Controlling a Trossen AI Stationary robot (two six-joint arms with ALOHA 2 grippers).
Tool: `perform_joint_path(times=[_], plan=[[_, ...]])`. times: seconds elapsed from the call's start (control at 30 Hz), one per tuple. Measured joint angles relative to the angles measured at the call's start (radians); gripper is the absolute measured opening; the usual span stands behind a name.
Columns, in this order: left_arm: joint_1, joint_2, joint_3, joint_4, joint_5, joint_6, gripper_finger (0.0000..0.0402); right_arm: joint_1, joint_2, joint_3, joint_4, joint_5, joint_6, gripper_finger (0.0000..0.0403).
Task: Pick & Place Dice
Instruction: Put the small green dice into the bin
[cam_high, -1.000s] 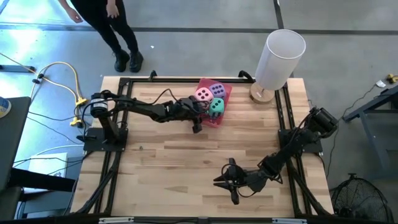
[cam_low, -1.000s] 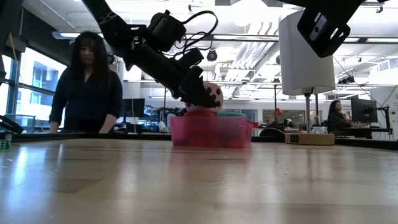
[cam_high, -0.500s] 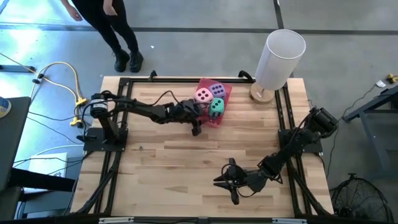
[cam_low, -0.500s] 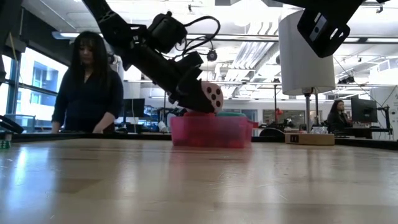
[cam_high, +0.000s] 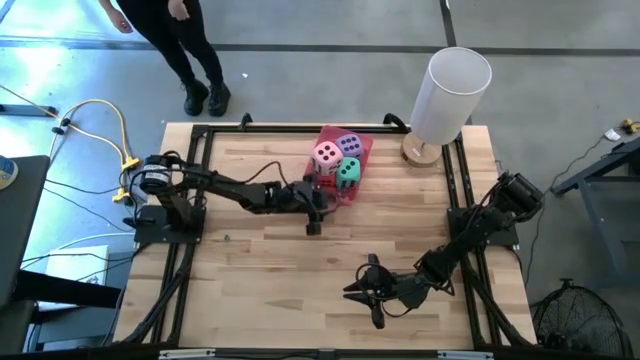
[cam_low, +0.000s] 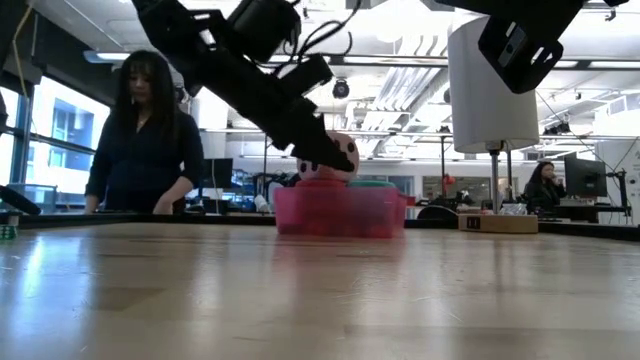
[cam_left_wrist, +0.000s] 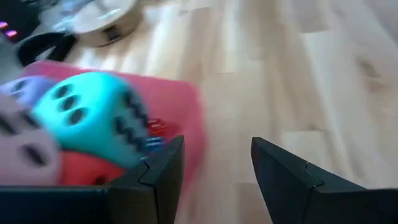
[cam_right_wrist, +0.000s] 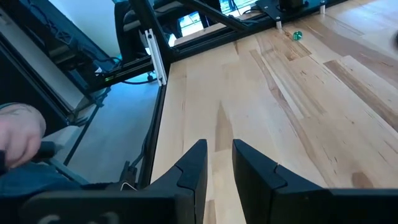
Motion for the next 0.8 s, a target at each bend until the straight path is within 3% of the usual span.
perform_joint_path(times=[0.2,0.4,0.67,0.8], plan=[[-0.099,0.000,0.000,-0.040,0.013,0.056,0.0179,0.000,0.000,0.000,0.000,0.000,0.000,0.0065],[-0.247,-0.035,0.000,-0.269,0.007,0.051,0.0179,0.000,0.000,0.000,-0.002,0.000,-0.010,0.0065],[-0.459,-0.046,0.000,-0.560,-0.008,-0.125,0.0179,0.000,0.000,0.000,-0.007,0.000,-0.015,0.0065],[-0.535,-0.046,0.000,-0.711,-0.094,-0.258,0.0179,-0.003,0.000,0.000,-0.002,0.000,-0.035,0.0065]])
